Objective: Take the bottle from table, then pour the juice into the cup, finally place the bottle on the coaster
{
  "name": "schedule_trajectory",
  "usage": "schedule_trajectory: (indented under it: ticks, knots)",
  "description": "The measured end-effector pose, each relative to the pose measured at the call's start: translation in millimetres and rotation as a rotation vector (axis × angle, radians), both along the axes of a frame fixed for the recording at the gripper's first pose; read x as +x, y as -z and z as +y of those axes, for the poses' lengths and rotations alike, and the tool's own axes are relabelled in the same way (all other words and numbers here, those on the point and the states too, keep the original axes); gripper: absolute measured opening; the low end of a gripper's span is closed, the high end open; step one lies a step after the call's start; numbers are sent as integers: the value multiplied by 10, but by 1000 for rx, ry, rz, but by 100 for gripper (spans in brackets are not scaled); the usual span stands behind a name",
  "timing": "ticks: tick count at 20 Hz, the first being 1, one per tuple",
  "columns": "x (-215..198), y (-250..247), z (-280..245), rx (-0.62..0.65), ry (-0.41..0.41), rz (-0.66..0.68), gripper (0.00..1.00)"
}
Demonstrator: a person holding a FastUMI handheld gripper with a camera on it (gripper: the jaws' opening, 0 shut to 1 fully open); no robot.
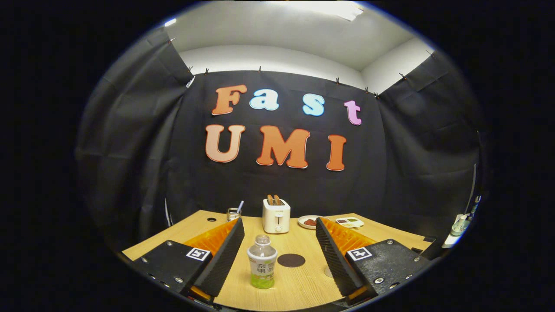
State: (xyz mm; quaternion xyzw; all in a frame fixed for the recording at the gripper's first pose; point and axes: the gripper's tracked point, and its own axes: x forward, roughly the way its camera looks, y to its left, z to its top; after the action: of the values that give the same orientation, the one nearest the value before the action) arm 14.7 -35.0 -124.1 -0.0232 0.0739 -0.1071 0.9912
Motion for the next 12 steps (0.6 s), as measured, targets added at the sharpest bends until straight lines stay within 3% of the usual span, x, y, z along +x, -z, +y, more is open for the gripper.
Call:
schedule_trajectory:
  ticks: [12]
  knots:
    - [436, 1423, 263, 53, -98, 199, 99]
